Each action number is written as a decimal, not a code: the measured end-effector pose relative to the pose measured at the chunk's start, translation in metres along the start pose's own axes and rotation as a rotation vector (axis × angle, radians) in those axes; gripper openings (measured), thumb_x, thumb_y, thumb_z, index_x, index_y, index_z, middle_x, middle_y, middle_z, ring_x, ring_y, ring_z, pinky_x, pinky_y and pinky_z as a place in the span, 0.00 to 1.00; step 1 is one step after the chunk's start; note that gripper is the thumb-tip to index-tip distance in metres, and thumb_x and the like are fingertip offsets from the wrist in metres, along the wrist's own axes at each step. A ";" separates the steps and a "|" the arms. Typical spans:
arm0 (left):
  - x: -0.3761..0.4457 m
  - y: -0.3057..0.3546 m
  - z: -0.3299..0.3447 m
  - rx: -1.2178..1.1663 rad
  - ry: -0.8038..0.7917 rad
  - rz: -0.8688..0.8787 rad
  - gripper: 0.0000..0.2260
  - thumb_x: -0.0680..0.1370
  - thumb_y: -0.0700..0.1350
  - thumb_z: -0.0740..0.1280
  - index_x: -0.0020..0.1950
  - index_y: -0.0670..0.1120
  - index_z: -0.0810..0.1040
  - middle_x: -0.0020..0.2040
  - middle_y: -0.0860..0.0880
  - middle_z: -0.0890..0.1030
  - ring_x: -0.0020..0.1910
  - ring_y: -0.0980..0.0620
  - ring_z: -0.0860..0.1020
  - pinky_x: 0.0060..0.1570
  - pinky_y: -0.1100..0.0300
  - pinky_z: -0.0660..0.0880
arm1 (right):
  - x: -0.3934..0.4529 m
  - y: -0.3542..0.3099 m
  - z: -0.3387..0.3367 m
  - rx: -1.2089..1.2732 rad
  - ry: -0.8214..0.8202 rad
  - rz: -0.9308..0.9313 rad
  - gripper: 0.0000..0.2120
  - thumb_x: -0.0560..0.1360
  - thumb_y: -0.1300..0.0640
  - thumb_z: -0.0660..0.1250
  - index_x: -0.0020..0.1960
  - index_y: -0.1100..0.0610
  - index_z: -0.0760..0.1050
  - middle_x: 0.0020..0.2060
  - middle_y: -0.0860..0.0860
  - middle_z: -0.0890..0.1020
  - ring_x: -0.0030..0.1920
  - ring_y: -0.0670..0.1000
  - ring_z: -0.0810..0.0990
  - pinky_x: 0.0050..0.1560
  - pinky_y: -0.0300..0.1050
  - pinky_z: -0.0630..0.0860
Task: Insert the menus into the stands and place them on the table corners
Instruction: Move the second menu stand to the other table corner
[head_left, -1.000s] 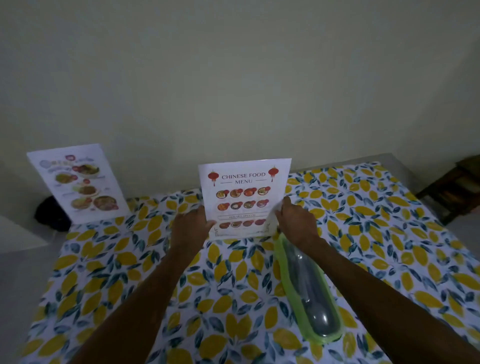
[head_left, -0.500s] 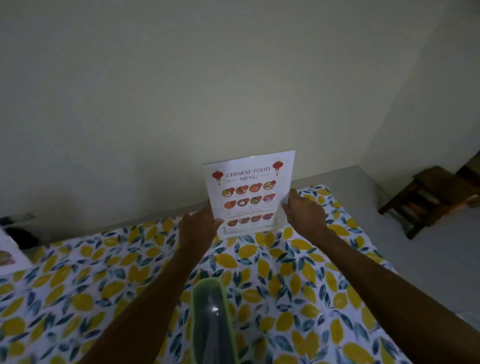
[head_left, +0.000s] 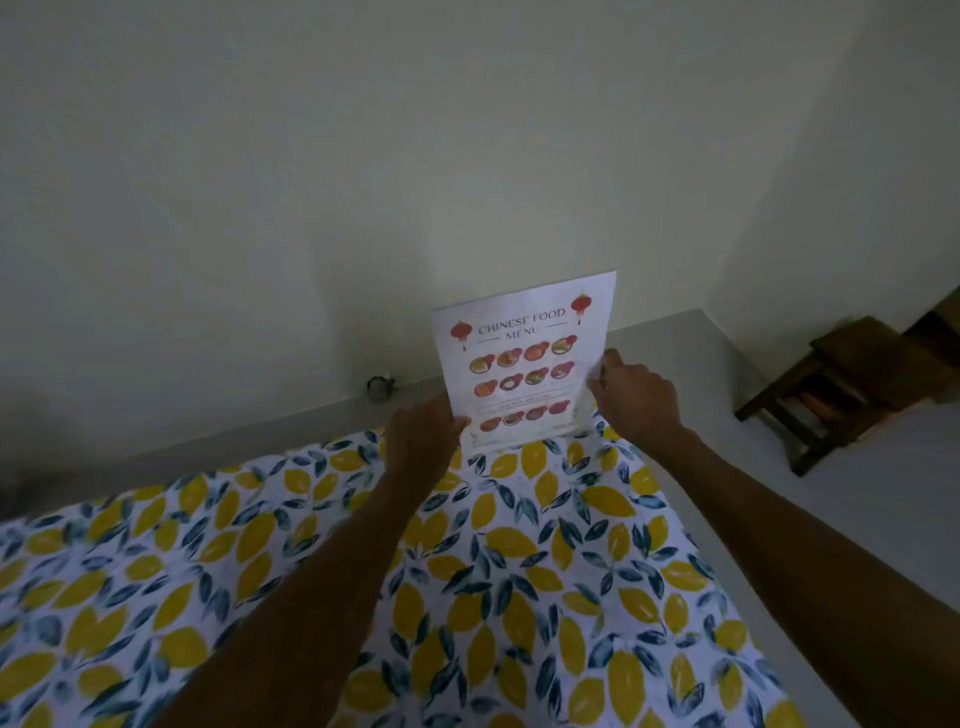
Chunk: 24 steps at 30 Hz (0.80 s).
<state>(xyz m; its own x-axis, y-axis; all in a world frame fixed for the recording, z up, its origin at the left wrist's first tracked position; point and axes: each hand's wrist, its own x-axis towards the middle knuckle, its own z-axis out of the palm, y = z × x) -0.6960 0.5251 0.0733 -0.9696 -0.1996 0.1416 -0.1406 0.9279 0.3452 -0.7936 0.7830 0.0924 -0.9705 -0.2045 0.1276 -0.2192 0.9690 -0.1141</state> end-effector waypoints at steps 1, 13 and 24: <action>0.010 0.001 0.012 0.005 -0.003 0.003 0.12 0.76 0.55 0.67 0.50 0.47 0.78 0.42 0.46 0.85 0.35 0.46 0.82 0.39 0.52 0.80 | 0.010 0.007 0.007 0.004 -0.006 0.008 0.16 0.80 0.47 0.58 0.57 0.60 0.68 0.44 0.61 0.82 0.41 0.64 0.82 0.42 0.53 0.77; 0.067 0.009 0.074 0.031 -0.031 -0.012 0.09 0.78 0.53 0.64 0.46 0.49 0.75 0.36 0.49 0.81 0.31 0.48 0.79 0.37 0.52 0.79 | 0.079 0.044 0.071 0.079 -0.083 0.006 0.12 0.80 0.48 0.60 0.54 0.57 0.67 0.41 0.57 0.81 0.37 0.59 0.80 0.41 0.51 0.77; 0.076 0.008 0.080 -0.055 -0.108 -0.082 0.19 0.79 0.56 0.63 0.62 0.44 0.67 0.46 0.46 0.82 0.36 0.46 0.81 0.36 0.54 0.78 | 0.084 0.043 0.082 0.238 -0.080 0.063 0.09 0.81 0.50 0.56 0.55 0.55 0.69 0.44 0.55 0.82 0.38 0.56 0.81 0.44 0.55 0.81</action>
<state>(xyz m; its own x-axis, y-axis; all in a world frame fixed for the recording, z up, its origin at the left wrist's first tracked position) -0.7865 0.5423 0.0124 -0.9715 -0.2366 0.0112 -0.2122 0.8907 0.4021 -0.8931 0.7964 0.0180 -0.9857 -0.1644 0.0359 -0.1665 0.9223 -0.3489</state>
